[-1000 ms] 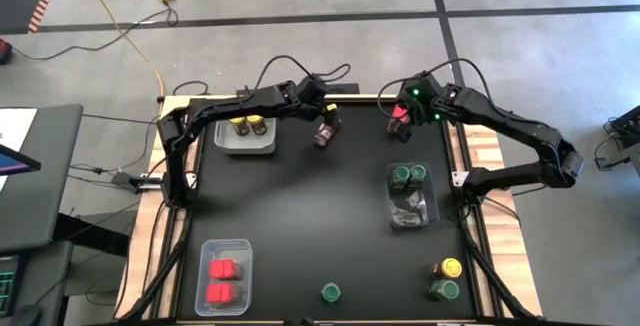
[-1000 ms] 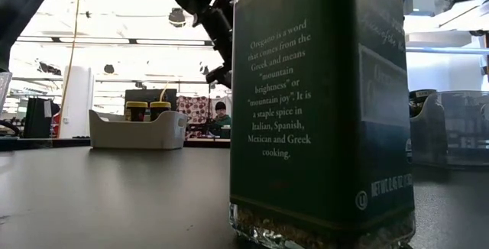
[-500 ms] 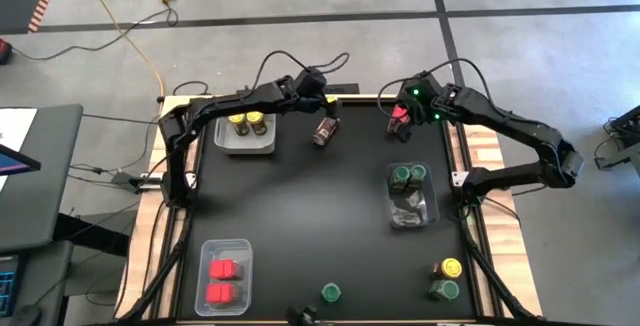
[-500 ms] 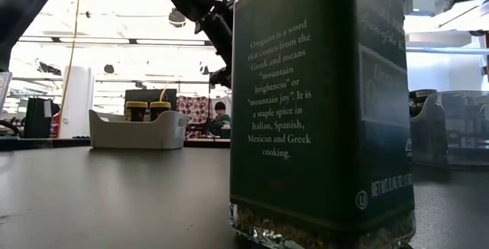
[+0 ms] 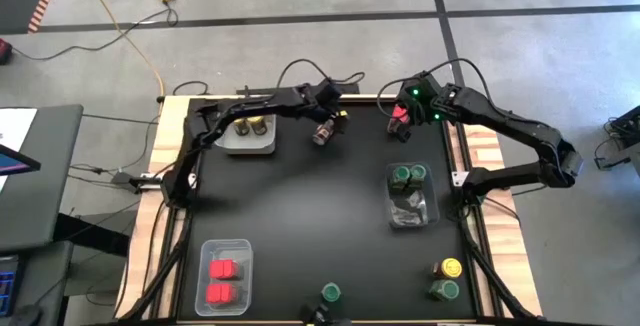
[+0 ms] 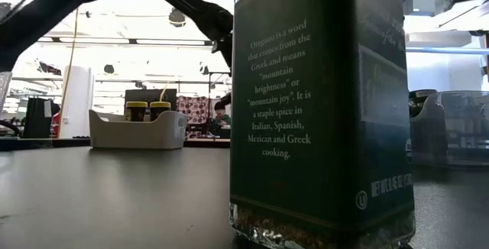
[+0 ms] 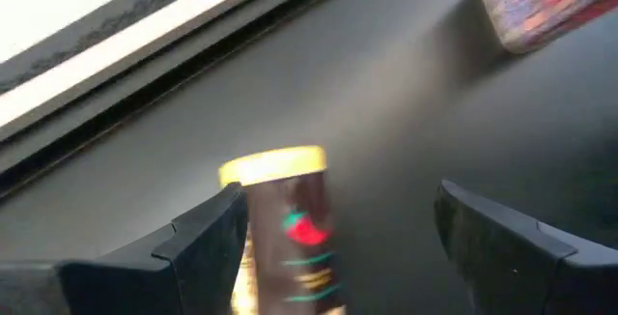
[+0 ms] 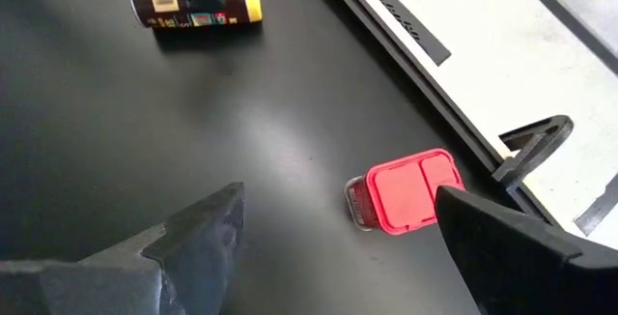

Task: Sort spices by type
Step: Put the top yellow seasoning bottle into the gray bin

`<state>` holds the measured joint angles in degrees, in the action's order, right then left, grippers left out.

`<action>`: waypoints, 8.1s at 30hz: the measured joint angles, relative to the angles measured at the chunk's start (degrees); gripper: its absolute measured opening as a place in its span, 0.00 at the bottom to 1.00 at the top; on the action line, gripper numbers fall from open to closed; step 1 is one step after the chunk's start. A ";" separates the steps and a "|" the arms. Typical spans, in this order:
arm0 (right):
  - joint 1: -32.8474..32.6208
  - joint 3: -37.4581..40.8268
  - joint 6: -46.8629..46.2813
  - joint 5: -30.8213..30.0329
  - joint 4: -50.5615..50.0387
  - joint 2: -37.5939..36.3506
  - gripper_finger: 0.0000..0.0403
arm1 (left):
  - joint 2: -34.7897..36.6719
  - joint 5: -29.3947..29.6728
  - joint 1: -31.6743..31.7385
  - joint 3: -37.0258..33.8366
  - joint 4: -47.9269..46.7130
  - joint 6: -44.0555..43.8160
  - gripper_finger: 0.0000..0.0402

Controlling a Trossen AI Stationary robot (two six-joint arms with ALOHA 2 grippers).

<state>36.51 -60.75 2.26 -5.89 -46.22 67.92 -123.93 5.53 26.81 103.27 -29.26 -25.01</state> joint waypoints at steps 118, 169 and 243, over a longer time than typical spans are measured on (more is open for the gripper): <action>-13.92 -20.79 -12.72 31.55 65.70 33.81 0.90 | 56.09 -12.81 -0.50 -60.35 76.97 5.24 0.41; -16.21 -21.05 -16.80 28.48 64.85 31.69 0.86 | 52.56 -11.72 -3.79 -55.74 76.94 5.46 0.41; -18.78 -21.01 -0.08 22.73 24.30 31.10 0.53 | 56.43 -12.62 2.42 -23.72 3.53 17.71 0.61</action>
<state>17.74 -81.76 2.17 16.84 -21.92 99.02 -67.51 -7.09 29.23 79.55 -25.73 -7.30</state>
